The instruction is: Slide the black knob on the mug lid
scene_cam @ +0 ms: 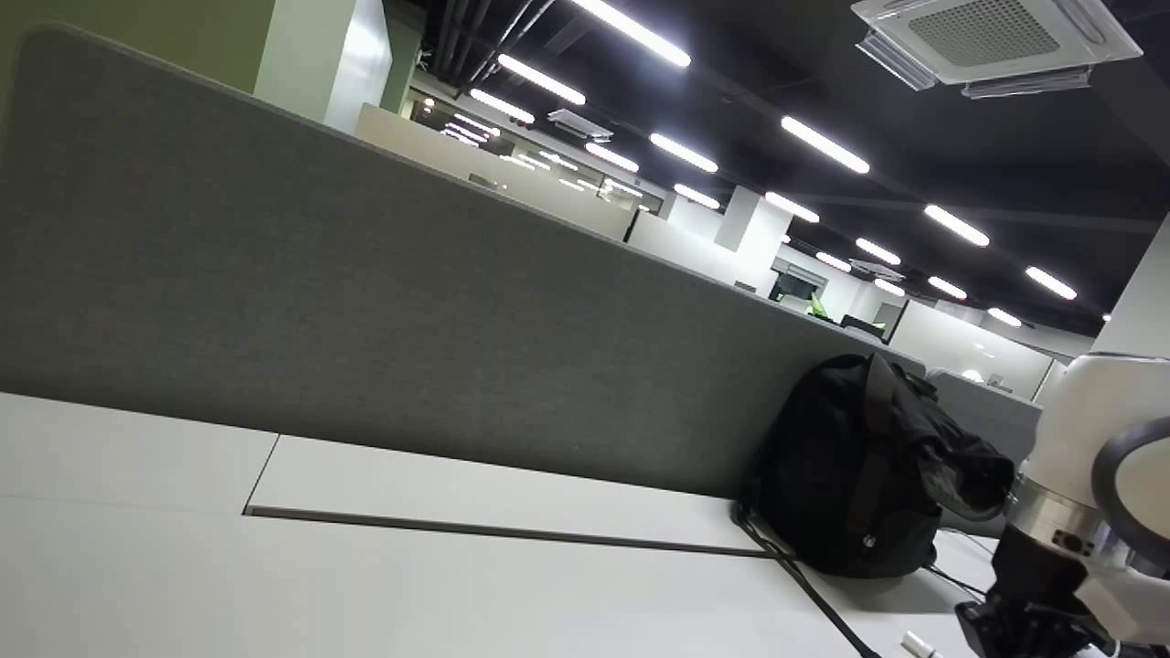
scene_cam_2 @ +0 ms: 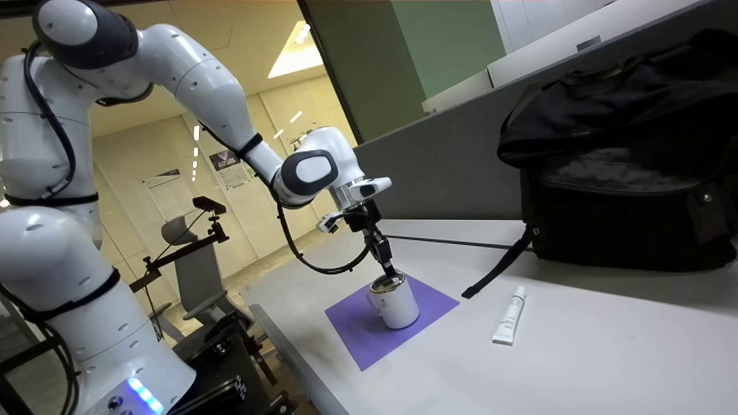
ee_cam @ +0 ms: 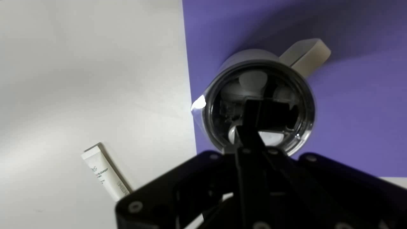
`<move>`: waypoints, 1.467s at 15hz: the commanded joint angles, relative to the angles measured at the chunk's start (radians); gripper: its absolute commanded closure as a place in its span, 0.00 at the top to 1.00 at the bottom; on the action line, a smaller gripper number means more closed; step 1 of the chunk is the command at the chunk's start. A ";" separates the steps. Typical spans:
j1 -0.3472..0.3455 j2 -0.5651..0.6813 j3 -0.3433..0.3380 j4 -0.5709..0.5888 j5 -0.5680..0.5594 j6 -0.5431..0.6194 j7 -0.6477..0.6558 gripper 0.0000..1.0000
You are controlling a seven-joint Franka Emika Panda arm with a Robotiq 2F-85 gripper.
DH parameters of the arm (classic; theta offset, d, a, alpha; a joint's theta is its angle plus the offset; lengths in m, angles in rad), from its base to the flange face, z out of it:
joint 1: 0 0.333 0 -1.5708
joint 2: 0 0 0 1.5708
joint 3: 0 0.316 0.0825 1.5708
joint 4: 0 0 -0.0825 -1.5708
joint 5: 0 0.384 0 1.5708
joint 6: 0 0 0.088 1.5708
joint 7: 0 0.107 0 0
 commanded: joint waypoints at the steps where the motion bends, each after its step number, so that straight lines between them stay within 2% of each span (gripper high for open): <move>1: 0.019 0.026 -0.012 0.037 0.004 -0.043 0.024 0.00; 8: 0.008 0.049 0.015 0.047 0.041 -0.061 0.007 0.00; 13: -0.061 0.035 0.101 0.047 0.175 -0.081 -0.070 0.00; 15: -0.058 0.030 0.094 0.047 0.182 -0.085 -0.071 0.00; 20: 0.009 -0.067 -0.024 0.011 0.064 -0.044 -0.001 0.00; 22: 0.016 -0.130 -0.049 -0.001 0.029 -0.034 0.006 0.00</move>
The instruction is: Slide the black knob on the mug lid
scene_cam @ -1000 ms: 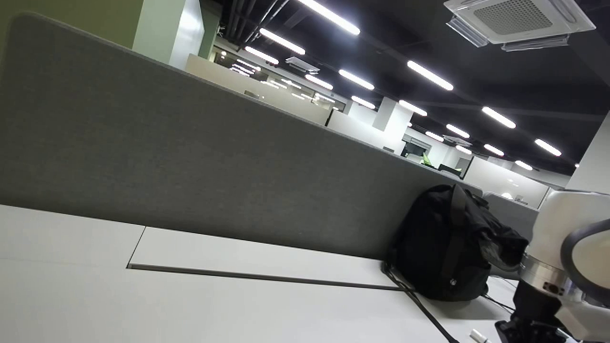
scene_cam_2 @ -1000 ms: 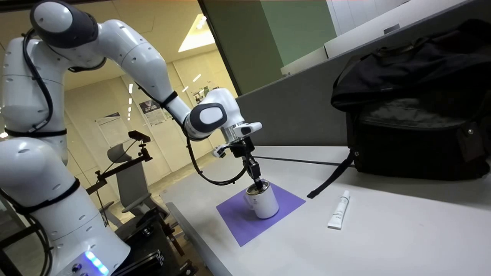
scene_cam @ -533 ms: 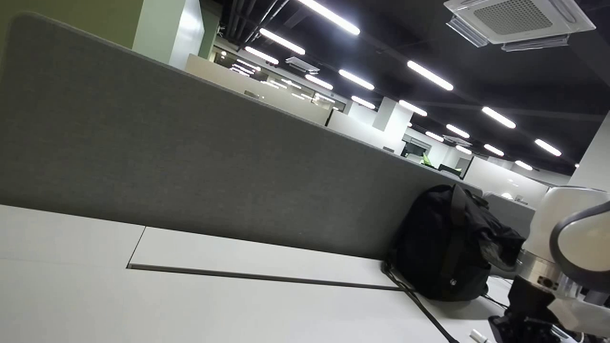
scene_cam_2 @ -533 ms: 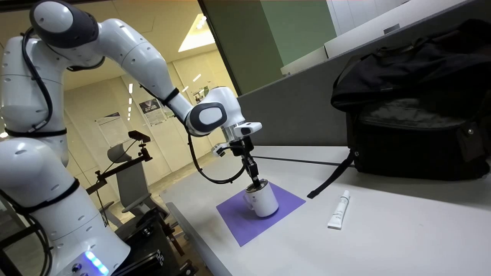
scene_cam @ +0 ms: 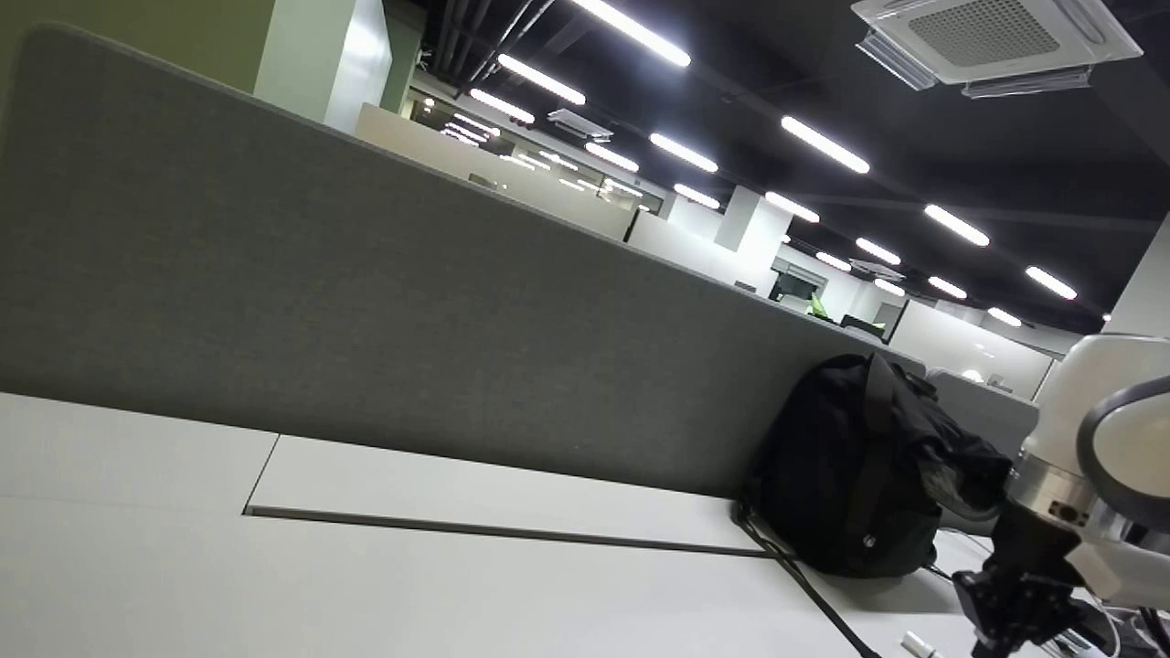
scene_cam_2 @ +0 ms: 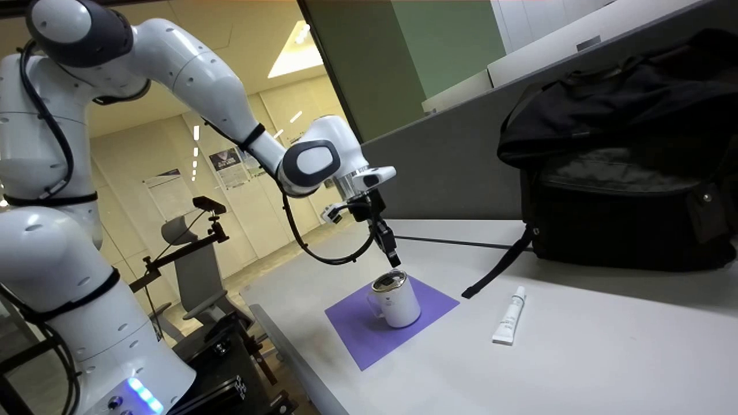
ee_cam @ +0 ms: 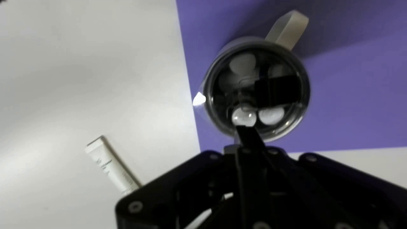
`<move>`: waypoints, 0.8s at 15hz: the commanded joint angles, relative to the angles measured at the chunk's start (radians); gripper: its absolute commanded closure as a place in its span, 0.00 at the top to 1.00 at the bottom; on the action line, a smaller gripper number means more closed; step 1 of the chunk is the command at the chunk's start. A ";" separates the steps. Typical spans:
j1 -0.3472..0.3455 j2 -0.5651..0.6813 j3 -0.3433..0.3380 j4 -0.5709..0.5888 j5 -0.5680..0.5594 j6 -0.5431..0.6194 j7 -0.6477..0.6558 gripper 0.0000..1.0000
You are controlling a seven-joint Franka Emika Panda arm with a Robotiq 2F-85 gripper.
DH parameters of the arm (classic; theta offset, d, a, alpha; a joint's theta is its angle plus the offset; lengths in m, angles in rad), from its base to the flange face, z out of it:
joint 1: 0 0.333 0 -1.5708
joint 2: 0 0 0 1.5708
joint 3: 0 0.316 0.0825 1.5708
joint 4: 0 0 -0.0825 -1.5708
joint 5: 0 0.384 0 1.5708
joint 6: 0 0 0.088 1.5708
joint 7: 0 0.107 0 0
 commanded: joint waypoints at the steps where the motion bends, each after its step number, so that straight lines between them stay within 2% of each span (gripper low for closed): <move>1: 0.013 -0.141 -0.038 -0.038 -0.057 -0.007 0.032 0.00; 3: -0.032 -0.205 0.006 -0.049 -0.011 -0.005 -0.033 0.00; 4: -0.058 -0.234 0.036 -0.057 0.033 0.000 -0.082 0.26; 6: -0.080 -0.282 0.065 -0.068 0.092 -0.017 -0.135 0.33; 9: -0.106 -0.355 0.099 -0.100 0.188 -0.041 -0.232 0.54; 12: -0.116 -0.419 0.106 -0.119 0.266 -0.116 -0.328 0.73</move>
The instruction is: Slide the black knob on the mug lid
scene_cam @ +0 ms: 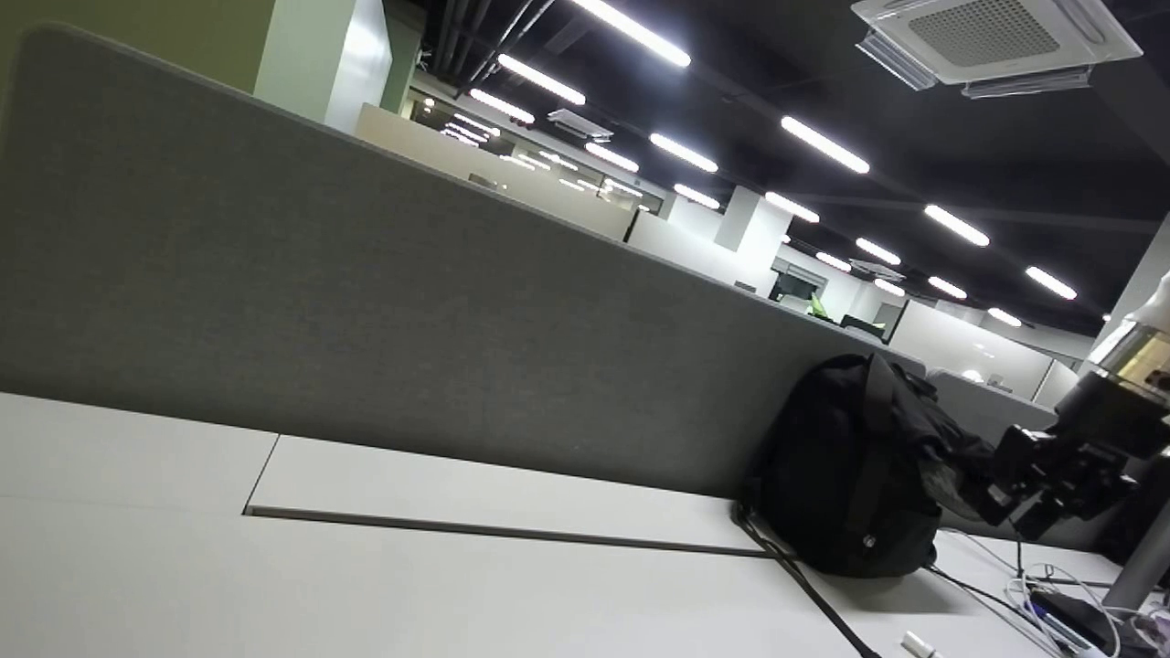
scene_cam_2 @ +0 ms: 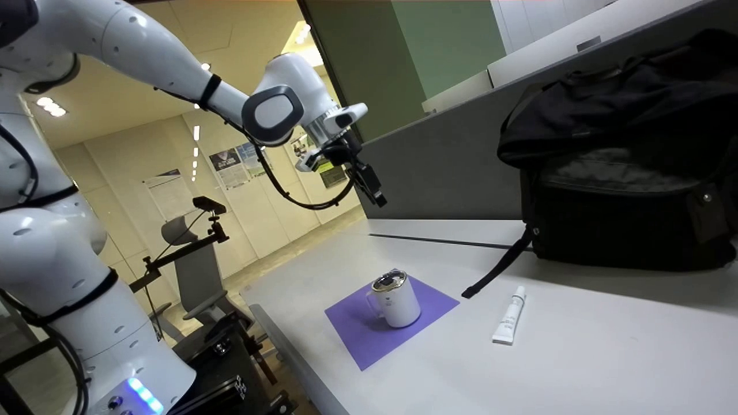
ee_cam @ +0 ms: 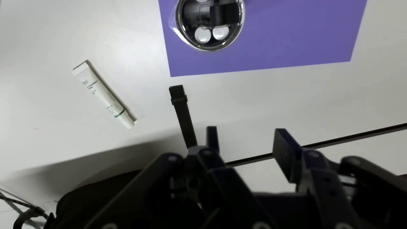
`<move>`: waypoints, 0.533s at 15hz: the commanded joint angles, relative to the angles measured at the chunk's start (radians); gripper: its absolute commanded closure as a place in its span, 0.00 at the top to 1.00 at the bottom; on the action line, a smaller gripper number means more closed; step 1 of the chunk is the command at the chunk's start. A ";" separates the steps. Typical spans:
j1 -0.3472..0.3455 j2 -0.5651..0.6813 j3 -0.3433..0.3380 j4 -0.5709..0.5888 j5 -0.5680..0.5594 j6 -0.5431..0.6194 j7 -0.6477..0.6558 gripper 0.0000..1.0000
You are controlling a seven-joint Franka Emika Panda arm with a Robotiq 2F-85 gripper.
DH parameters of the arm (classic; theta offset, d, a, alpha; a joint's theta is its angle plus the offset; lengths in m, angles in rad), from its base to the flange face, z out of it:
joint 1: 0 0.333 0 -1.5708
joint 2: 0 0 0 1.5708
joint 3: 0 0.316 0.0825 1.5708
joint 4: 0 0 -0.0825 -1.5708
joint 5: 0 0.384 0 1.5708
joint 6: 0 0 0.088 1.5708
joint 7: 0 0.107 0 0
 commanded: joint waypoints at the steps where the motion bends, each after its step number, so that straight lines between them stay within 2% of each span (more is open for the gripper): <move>1: -0.023 -0.104 0.011 -0.044 0.084 -0.095 -0.108 0.81; 3: -0.026 -0.140 -0.002 -0.049 0.093 -0.150 -0.138 0.95; 4: -0.029 -0.153 -0.008 -0.051 0.083 -0.172 -0.141 0.99; 5: -0.029 -0.106 -0.011 -0.021 0.090 -0.169 -0.149 1.00; 8: -0.041 -0.077 -0.017 -0.003 0.055 -0.183 -0.124 1.00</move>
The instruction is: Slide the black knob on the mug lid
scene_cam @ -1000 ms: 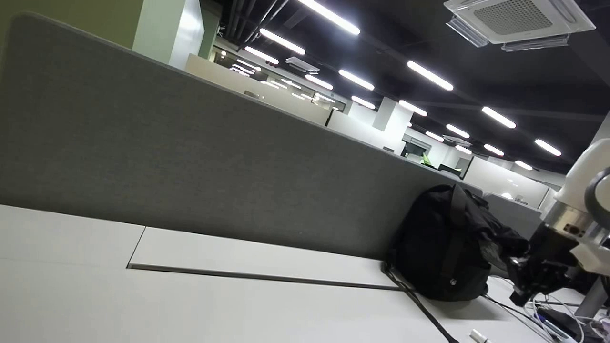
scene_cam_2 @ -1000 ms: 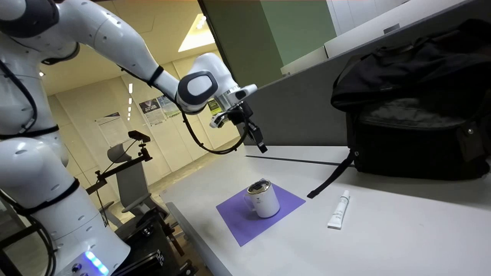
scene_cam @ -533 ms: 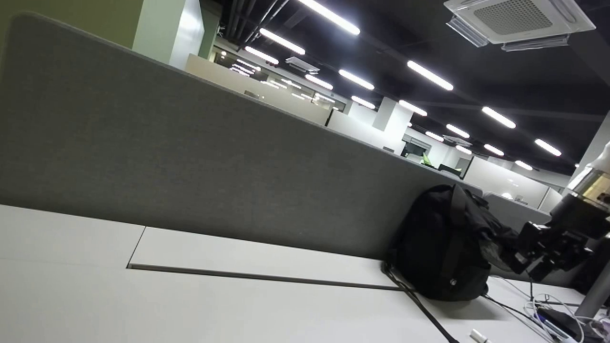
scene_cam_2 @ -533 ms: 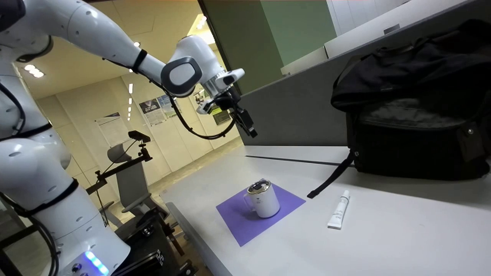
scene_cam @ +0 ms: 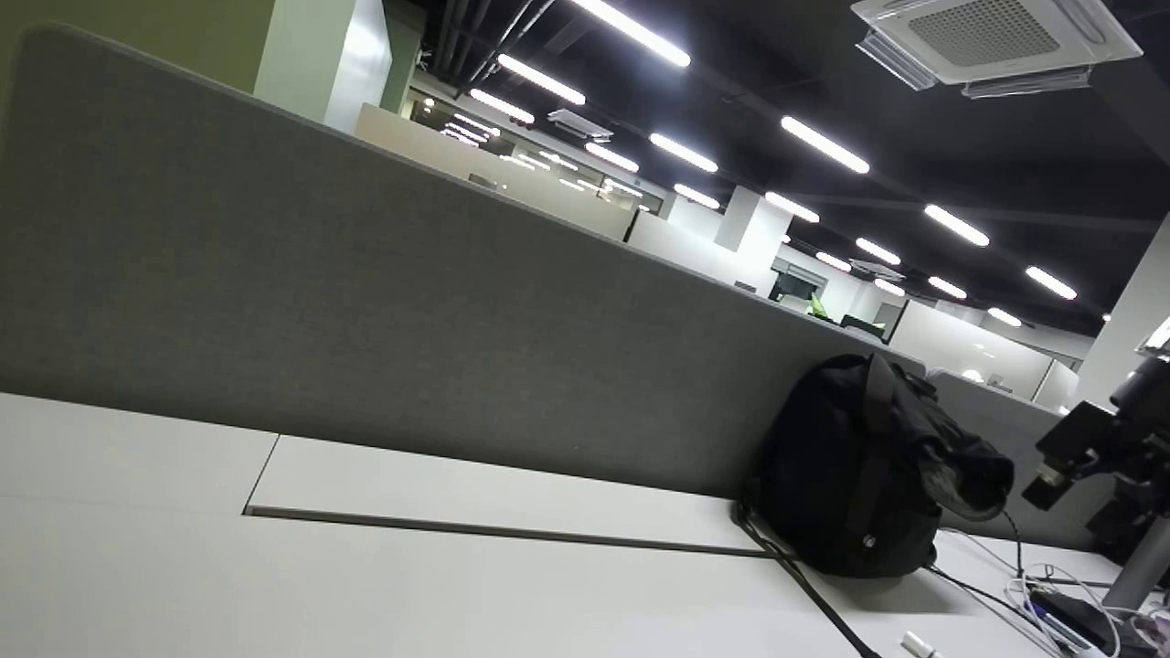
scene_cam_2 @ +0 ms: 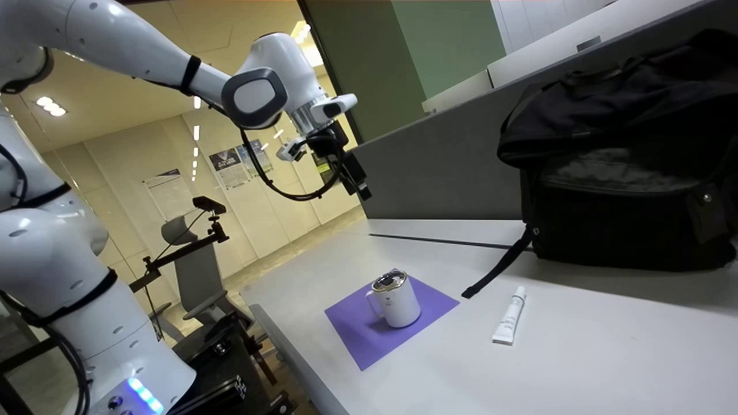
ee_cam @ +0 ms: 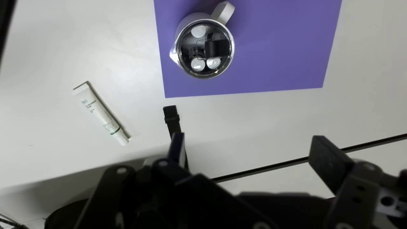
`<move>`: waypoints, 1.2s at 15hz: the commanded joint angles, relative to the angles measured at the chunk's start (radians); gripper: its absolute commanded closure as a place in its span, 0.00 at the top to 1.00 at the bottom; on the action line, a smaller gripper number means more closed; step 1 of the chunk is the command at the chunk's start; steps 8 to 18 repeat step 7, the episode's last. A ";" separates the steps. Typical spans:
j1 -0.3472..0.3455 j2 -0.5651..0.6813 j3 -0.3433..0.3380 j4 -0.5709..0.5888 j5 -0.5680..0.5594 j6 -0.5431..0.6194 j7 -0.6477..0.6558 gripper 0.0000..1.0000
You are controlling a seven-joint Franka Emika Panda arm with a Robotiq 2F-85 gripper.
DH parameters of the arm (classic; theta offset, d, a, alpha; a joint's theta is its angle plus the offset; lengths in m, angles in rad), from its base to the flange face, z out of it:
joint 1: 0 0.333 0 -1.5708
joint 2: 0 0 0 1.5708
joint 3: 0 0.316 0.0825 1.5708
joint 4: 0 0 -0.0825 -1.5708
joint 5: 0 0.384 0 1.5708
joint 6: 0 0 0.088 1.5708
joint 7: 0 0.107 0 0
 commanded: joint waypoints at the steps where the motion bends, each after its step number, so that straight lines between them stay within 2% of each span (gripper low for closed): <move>1: -0.004 0.007 -0.001 0.002 -0.005 -0.003 0.003 1.00; 18: -0.010 0.032 -0.002 0.008 -0.007 -0.003 0.002 1.00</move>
